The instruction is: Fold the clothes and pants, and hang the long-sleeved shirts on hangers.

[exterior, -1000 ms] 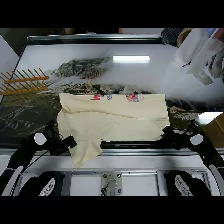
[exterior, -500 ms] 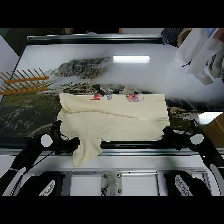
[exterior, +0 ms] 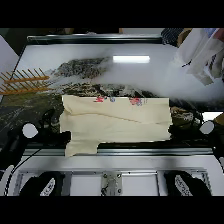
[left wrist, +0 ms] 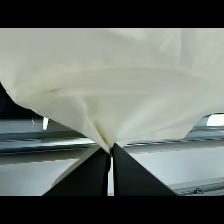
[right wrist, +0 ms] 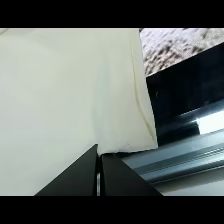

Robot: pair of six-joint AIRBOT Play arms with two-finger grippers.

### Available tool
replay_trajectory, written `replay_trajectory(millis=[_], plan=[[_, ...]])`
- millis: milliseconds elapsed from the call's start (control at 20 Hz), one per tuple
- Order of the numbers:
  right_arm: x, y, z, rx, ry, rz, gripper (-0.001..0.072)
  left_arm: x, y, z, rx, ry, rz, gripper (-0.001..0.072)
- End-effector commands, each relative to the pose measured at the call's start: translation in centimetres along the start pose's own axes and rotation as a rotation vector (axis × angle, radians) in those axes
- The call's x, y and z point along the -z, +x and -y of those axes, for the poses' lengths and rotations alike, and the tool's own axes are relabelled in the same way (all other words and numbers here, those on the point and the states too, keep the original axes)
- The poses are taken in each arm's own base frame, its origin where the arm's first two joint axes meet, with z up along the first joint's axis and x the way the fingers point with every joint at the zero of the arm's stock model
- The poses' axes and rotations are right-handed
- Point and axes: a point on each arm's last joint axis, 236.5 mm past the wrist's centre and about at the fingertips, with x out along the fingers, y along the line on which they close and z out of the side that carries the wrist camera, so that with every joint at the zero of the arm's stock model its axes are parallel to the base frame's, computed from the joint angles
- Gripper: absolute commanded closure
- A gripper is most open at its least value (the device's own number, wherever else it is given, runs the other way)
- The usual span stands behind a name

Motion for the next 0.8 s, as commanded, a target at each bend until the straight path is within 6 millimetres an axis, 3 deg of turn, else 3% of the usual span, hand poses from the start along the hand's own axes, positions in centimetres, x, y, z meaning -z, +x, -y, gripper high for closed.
replay_trajectory(millis=[0,200,400,600,750], plan=[[-1.8,-2.1,0.2,0.051,-0.051,-0.003,0.0704,-2.1,-3.0,0.9,0.003,0.068,0.045,0.0698],[-5.5,-2.9,-1.3,0.043,-0.067,0.013,0.0704,-7.6,-3.6,1.8,0.002,0.105,0.09,0.0698],[-9.9,-2.8,-2.8,0.035,-0.076,0.047,0.0703,-13.4,-2.9,2.4,-0.001,0.108,0.116,0.0698],[-14.3,-1.8,-6.1,0.01,-0.118,0.119,0.0704,-18.2,-1.4,2.6,-0.003,0.1,0.126,0.0698],[-16.5,-0.1,-7.5,-0.006,-0.097,0.14,0.0704,-20.9,0.0,2.5,-0.005,0.094,0.115,0.0698]])
